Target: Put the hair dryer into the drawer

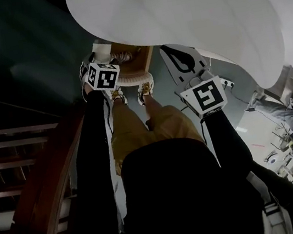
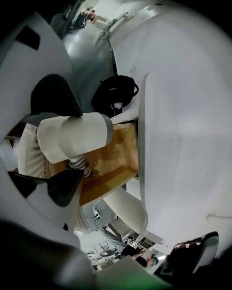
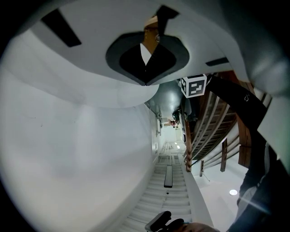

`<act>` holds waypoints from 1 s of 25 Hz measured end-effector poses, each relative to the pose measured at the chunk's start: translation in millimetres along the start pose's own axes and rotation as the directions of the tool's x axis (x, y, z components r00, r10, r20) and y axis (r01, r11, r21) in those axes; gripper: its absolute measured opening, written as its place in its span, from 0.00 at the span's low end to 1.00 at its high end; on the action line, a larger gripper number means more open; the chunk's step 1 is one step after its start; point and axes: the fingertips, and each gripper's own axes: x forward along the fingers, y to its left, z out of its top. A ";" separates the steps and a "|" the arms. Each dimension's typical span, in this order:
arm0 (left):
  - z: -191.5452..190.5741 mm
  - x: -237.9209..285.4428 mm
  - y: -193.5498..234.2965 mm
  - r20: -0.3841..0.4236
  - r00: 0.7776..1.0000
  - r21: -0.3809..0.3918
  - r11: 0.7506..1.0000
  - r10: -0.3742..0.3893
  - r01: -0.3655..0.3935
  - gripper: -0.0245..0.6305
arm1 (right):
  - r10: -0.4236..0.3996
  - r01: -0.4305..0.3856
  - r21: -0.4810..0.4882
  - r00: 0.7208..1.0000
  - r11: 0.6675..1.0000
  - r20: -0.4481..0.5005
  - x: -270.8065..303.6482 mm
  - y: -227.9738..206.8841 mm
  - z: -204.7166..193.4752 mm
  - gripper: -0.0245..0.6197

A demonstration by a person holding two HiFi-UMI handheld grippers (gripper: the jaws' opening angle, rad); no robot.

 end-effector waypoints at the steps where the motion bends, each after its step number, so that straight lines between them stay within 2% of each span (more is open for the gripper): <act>1: -0.5 0.9 0.2 -0.005 1.000 0.006 1.000 -0.012 0.012 0.62 | 0.004 -0.004 -0.002 1.000 1.000 0.009 1.1 0.2 2.2 0.08; 4: -6.6 0.3 0.5 -0.037 0.999 0.036 0.999 -0.038 0.039 0.61 | 0.006 -0.006 -0.011 1.000 1.000 0.012 1.9 0.2 2.8 0.08; 6: -10.4 -1.8 0.9 -0.052 0.998 0.053 0.998 -0.042 0.044 0.53 | -0.001 0.001 -0.008 1.000 1.000 -0.003 1.1 -0.7 -0.3 0.08; 8: -11.5 -3.2 -1.0 -0.064 0.996 0.065 0.996 -0.058 0.062 0.51 | -0.003 0.003 -0.009 1.000 1.000 -0.011 1.2 -1.4 -1.5 0.08; 11: -8.5 -4.8 -11.9 -0.080 0.989 0.066 0.989 -0.124 0.129 0.46 | 0.001 -0.001 -0.002 1.000 1.000 -0.017 2.0 -0.7 -3.2 0.08; 14: -1.7 -4.8 -27.3 -0.052 0.980 0.048 0.980 -0.191 0.193 0.38 | 0.005 -0.005 0.001 1.000 1.000 -0.026 2.4 -0.4 -4.7 0.08; 18: 5.9 5.5 -28.6 -0.010 0.989 0.122 0.982 -0.146 0.146 0.38 | 0.002 -0.002 0.002 0.999 1.000 -0.039 4.3 -0.2 -7.8 0.08; 25: 30.6 27.7 -27.1 0.096 0.986 0.147 0.981 -0.138 0.123 0.41 | -0.014 0.015 0.006 0.998 1.000 -0.059 3.8 -2.5 -13.5 0.08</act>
